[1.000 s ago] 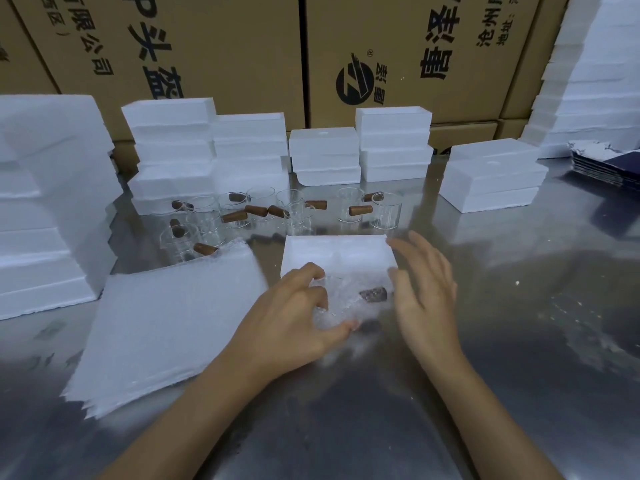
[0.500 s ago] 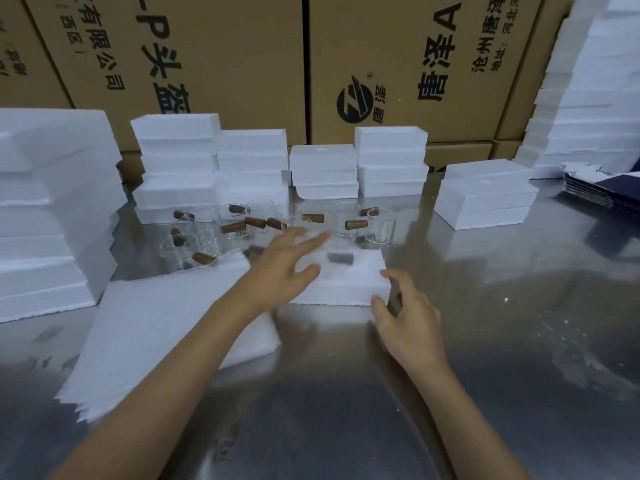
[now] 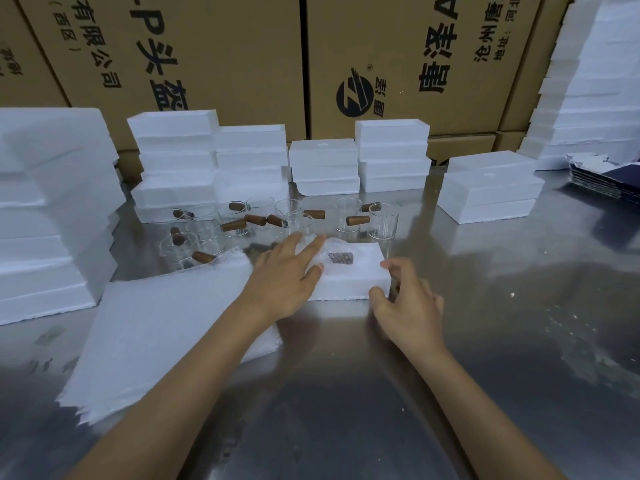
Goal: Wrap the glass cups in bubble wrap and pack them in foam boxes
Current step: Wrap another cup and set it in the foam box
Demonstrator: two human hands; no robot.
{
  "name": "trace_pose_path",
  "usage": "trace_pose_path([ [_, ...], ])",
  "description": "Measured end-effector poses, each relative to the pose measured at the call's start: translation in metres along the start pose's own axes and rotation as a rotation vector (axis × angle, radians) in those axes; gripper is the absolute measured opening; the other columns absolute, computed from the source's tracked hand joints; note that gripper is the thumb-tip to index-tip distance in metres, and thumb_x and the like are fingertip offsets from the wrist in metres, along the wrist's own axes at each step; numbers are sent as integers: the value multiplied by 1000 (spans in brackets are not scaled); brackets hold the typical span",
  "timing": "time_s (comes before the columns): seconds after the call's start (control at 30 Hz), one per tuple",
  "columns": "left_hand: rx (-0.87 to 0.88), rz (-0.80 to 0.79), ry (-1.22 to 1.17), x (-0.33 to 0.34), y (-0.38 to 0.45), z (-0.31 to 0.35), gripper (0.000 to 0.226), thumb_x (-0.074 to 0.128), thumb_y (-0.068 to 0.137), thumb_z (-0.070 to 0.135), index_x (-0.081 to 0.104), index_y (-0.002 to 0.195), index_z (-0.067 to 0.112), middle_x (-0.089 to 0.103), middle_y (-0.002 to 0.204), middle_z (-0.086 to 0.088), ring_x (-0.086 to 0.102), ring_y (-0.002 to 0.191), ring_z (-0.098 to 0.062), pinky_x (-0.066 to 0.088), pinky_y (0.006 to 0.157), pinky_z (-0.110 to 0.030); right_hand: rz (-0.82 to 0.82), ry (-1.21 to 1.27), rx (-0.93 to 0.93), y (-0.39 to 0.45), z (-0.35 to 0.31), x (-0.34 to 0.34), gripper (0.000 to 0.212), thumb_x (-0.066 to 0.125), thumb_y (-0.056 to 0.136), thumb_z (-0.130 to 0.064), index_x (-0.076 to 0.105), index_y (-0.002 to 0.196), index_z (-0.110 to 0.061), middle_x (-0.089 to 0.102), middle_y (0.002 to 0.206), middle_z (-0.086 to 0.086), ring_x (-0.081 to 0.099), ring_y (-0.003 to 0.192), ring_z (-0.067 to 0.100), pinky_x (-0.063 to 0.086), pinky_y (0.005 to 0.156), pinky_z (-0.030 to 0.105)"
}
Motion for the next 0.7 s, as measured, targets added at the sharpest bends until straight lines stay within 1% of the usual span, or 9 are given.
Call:
trace_pose_path([
  [0.1,-47,20,36,1,-1,3,55,29,105,46,11,157,42,13,165,-5,16,150,-31,18,119,-49,7,16,-5,0,0,-1,36,57,86,-25,48,120,-33,56,100,-19,50,109,15,23,93,33],
  [0.23,-64,13,68,0,-1,3,56,29,104,47,9,156,42,12,165,-5,15,150,-32,18,120,-51,1,18,-21,-3,-2,-2,36,58,87,-24,49,121,-32,55,100,-17,51,113,16,25,95,34],
  [0.33,-71,-80,-18,4,-1,0,62,28,101,60,2,156,46,5,167,0,7,153,-29,8,120,-52,-12,28,-4,-2,0,0,33,59,88,-26,51,119,-34,56,101,-17,52,114,15,27,103,38],
  [0.4,-46,-52,-114,-7,2,0,65,28,99,65,0,155,48,10,167,3,8,153,-24,8,121,-53,3,167,103,4,11,-2,23,60,87,-31,56,109,-36,62,104,-14,56,111,16,31,107,39],
  [0.47,-13,72,-212,-32,12,-3,63,34,101,59,10,157,41,23,164,1,20,151,-23,16,121,-53,43,427,204,15,19,-3,13,59,88,-29,59,101,-32,64,105,-9,58,108,17,41,104,37],
  [0.53,-16,153,-290,-56,29,-10,55,43,103,45,30,154,30,36,156,-5,37,141,-28,29,117,-46,99,552,219,29,20,-7,8,57,92,-24,61,99,-25,64,97,-8,62,101,18,48,88,31],
  [0.57,-29,164,-297,-64,40,-15,49,46,103,39,38,150,26,39,152,-7,43,136,-28,33,113,-40,117,556,225,37,20,-6,8,55,94,-25,61,98,-23,64,94,-7,62,98,20,48,82,29],
  [0.63,-53,174,-270,-76,65,-25,40,49,102,29,48,142,22,42,147,-9,49,125,-26,35,97,-28,144,494,250,50,23,-1,12,51,92,-34,60,95,-27,66,93,-9,63,94,20,49,82,35],
  [0.7,-71,207,-232,-85,93,-35,41,51,100,24,48,141,17,43,147,-11,50,122,-27,35,92,-26,177,418,272,59,27,4,21,45,89,-44,60,92,-29,68,91,-12,63,90,15,48,82,38],
])
Point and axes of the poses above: each hand's wrist, its own y-axis towards the middle knuckle, its own x-axis out of the palm, z = x × y, the point moved 10 cm from there along y, towards the middle knuckle
